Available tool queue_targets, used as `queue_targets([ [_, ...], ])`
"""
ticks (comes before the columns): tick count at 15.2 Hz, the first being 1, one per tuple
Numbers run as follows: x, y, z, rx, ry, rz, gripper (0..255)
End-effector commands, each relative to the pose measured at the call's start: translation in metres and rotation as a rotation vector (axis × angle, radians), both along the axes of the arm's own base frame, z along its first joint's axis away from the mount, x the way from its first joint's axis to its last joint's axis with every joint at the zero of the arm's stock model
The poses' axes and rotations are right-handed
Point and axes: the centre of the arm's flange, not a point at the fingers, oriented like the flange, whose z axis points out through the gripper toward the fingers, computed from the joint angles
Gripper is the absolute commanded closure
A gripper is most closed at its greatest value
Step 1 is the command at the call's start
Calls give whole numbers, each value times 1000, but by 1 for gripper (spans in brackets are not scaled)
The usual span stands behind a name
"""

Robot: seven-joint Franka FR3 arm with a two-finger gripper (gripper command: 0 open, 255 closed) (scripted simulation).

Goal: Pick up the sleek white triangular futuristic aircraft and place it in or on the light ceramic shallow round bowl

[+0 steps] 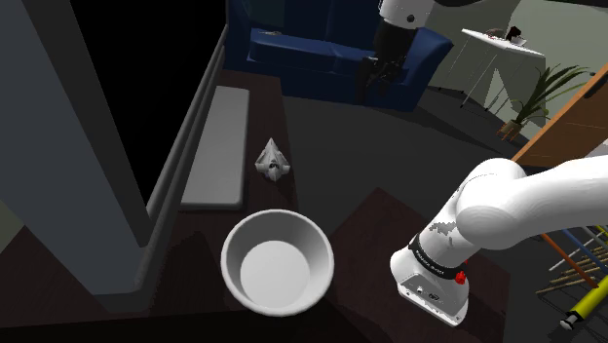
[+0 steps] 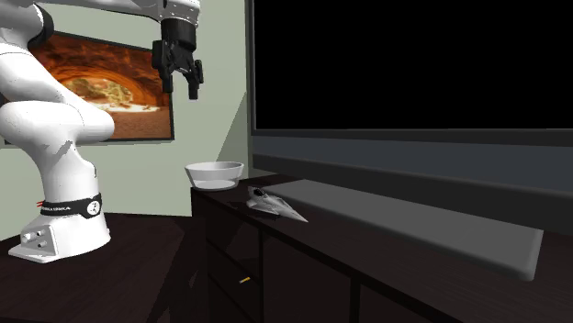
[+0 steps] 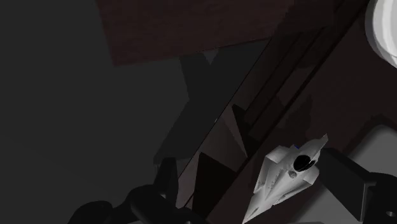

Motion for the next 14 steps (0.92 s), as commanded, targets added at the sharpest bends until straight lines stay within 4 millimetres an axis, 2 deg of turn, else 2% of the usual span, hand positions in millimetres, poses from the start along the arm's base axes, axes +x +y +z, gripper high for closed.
queue_targets([
  [1,0,0,0,0,0,0,0],
  [14,104,-33,-142,321,36,-200,0],
])
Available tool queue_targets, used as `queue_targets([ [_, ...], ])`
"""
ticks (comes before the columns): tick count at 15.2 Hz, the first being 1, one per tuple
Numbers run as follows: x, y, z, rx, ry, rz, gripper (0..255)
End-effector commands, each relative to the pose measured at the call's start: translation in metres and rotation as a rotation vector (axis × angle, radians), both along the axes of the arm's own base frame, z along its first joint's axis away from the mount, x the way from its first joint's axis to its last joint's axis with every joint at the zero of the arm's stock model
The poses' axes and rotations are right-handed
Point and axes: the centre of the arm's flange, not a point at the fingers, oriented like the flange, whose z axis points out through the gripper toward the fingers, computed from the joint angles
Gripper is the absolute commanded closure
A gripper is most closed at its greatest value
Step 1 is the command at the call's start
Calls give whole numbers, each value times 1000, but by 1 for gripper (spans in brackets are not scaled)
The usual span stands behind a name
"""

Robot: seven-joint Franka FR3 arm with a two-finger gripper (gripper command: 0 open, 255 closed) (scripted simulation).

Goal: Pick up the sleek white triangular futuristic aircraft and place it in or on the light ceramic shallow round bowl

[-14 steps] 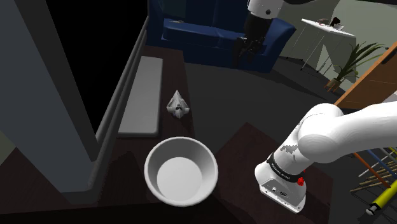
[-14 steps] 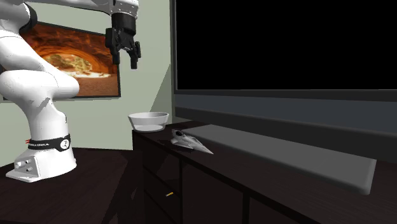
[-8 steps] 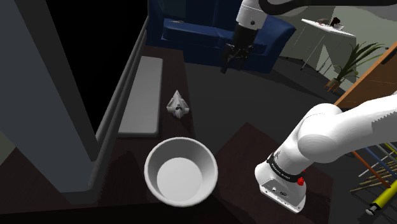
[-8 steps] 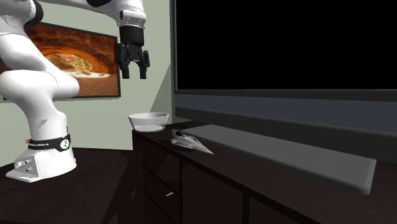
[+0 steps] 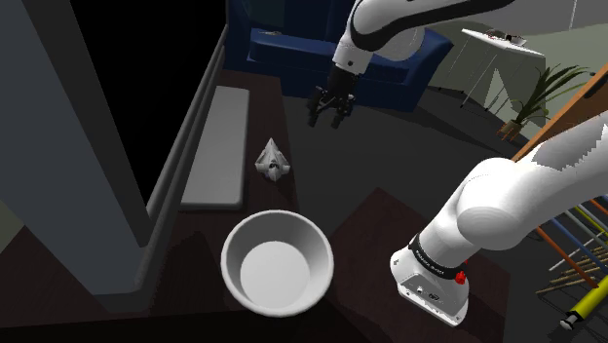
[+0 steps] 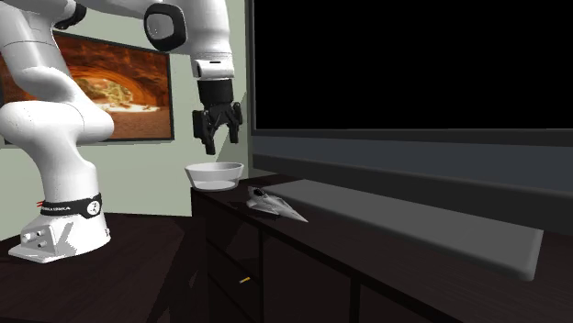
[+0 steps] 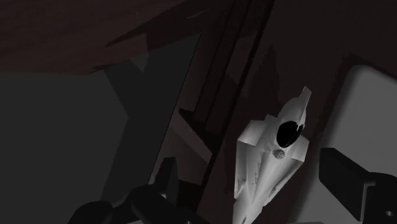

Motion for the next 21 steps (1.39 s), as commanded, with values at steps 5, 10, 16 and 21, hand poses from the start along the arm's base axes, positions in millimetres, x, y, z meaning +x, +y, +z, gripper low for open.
queue_targets([
  [5,44,-6,-69,149,16,-96,0],
  [10,80,-7,-128,273,30,-173,0],
  [16,85,6,-157,286,32,-181,0],
  [21,86,13,-169,286,32,-181,0],
])
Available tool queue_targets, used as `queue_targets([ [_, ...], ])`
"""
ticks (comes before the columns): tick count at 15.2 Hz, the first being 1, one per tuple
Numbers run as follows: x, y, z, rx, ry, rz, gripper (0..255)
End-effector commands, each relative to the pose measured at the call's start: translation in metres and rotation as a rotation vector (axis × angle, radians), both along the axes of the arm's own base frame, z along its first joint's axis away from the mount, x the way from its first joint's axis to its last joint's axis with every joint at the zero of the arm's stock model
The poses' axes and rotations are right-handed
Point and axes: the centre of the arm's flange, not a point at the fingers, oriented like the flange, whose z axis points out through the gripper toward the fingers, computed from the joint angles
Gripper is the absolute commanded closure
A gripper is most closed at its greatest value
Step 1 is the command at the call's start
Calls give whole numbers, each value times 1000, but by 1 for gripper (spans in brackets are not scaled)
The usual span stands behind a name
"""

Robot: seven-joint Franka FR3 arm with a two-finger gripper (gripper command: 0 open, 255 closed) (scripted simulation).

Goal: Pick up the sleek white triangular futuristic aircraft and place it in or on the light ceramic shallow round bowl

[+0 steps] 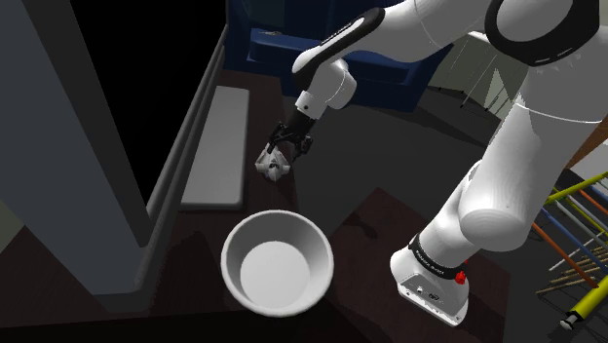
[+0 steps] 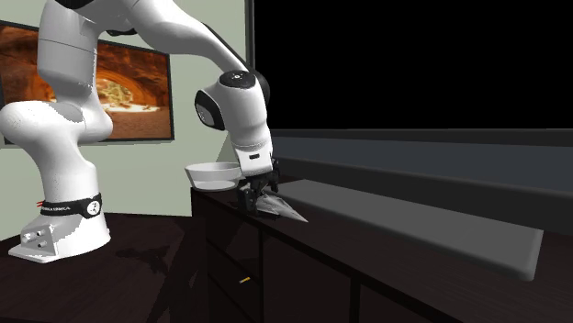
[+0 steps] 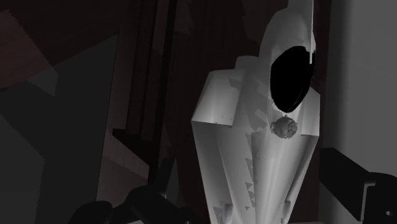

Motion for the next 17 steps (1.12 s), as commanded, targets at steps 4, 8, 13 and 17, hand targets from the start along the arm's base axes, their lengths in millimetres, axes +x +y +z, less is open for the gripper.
queue_targets([
  [4,0,1,-1,0,0,0,0],
  [8,0,1,-1,0,0,0,255],
  [13,0,1,-1,0,0,0,255],
  [17,0,1,10,0,0,0,255],
])
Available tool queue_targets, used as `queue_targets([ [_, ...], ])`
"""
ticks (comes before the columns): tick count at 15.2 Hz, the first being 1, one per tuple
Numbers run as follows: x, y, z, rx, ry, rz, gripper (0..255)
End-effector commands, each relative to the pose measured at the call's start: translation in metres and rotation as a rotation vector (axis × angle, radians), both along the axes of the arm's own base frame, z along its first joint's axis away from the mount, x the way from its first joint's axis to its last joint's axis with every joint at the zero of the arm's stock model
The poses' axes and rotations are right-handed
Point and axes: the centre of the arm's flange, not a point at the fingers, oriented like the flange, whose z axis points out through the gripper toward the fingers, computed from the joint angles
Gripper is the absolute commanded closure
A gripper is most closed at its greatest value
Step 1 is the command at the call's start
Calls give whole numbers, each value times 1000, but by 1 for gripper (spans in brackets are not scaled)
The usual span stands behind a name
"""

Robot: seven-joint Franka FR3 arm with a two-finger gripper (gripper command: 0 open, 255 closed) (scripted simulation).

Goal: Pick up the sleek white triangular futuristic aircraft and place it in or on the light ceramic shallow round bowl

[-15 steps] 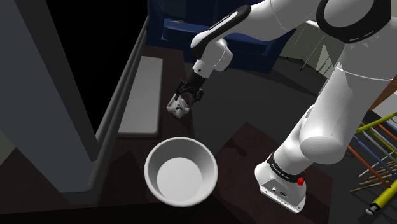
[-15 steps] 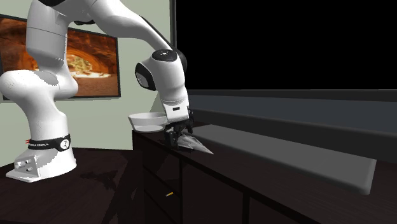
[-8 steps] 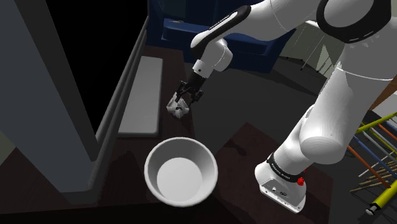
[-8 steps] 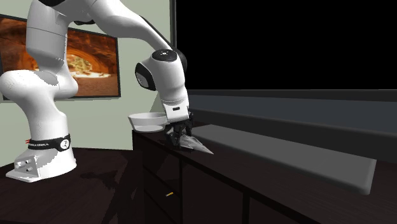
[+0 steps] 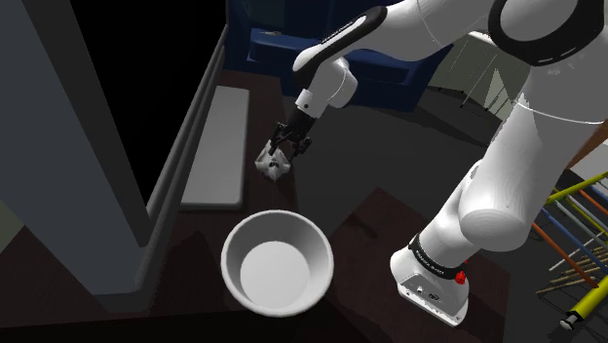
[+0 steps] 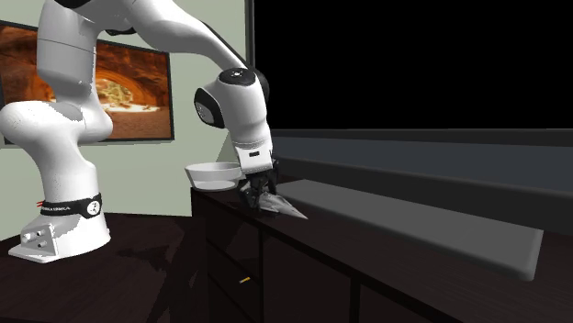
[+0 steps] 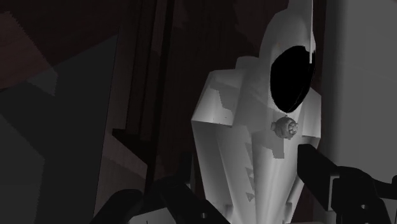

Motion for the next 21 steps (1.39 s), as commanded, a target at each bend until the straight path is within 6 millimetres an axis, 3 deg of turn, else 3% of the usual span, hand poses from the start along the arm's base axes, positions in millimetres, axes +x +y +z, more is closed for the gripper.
queue_targets([
  [1,0,0,10,0,0,0,255],
  [21,0,0,115,0,0,0,255],
])
